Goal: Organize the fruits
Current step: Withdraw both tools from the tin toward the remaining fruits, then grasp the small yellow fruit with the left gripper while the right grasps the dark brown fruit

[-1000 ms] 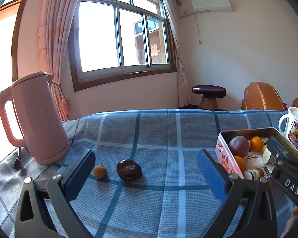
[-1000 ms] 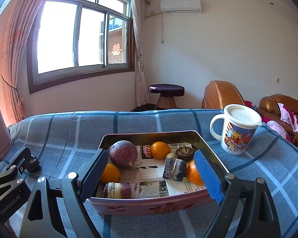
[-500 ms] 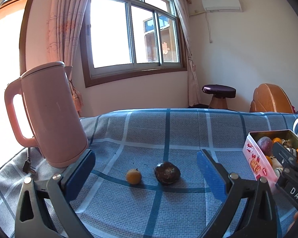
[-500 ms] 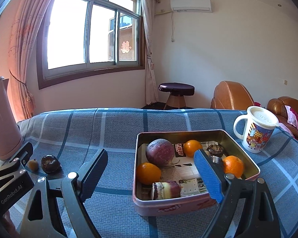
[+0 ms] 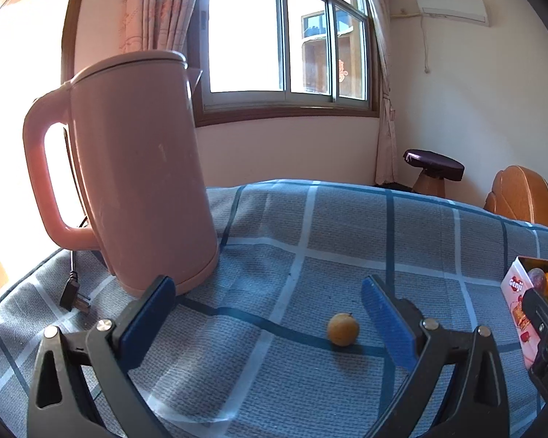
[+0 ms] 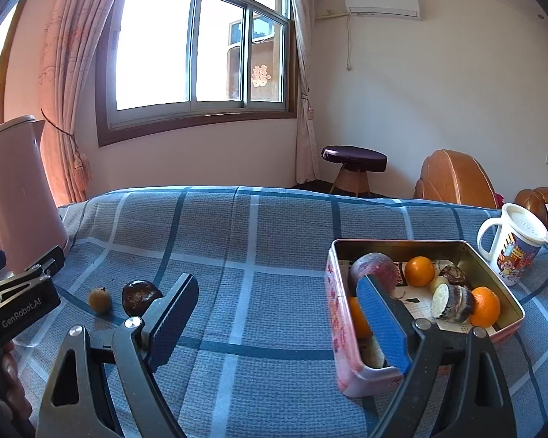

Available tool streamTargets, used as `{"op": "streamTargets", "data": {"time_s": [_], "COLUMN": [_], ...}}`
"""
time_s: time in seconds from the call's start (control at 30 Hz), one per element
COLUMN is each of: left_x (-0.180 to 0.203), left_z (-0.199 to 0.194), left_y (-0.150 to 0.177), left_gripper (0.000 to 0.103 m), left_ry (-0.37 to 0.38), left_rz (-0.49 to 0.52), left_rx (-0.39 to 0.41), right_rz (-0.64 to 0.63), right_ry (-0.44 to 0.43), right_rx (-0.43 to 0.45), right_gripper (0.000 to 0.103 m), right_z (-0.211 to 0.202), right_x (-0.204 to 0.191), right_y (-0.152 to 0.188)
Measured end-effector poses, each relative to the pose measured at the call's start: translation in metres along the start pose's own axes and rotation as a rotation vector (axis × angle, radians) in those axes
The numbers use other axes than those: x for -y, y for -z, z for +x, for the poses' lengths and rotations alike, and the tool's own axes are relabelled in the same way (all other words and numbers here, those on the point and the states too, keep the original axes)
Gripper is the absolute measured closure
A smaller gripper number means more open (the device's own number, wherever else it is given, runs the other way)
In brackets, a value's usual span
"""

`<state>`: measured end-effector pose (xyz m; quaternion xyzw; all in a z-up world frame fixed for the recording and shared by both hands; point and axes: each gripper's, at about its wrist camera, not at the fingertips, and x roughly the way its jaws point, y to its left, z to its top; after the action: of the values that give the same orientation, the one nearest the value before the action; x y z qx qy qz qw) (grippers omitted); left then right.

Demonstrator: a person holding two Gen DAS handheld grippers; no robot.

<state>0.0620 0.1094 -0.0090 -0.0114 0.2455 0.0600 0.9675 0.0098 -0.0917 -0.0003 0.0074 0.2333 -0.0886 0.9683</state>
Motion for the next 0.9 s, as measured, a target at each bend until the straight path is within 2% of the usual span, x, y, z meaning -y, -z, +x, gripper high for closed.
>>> {"op": "streamTargets", "data": {"time_s": [0.17,0.33,0.4,0.47,0.6,0.8,0.9], "left_x": [-0.021,-0.029,-0.032,-0.033,-0.033,-0.037,-0.035], "left_z": [0.022,0.031,0.033,0.034,0.040,0.045,0.043], "left_y": [-0.004,-0.004,-0.004,-0.003,-0.003,-0.005,-0.005], "left_gripper": [0.000,0.000,0.000,0.000,0.000,0.000,0.000], "left_ry": [-0.056,-0.120,-0.131,-0.133,-0.152,-0.121,-0.106], "left_rz": [-0.006,0.031,0.041,0.048,0.073,0.051,0.057], "left_rx": [-0.084,-0.111,-0.121,-0.130,-0.149,-0.174,-0.178], "right_rz": [-0.031,-0.086,-0.116,-0.133,-0.158,-0.140,-0.148], "right_ry": [-0.083,-0.197,-0.233,-0.253,-0.288,-0.316,-0.325], "right_rx": [-0.048,-0.115,-0.155,-0.189,-0.285,-0.409,-0.398], "right_gripper": [0.013,0.014,0.017,0.023,0.026,0.050,0.056], "right_z": [0.012,0.029,0.039,0.049,0.076,0.105,0.102], "right_x": [-0.023,-0.051,-0.063,-0.072,-0.086,-0.095,-0.096], "right_y": [-0.001,-0.002,-0.003,-0.004,-0.005,-0.001,0.000]}}
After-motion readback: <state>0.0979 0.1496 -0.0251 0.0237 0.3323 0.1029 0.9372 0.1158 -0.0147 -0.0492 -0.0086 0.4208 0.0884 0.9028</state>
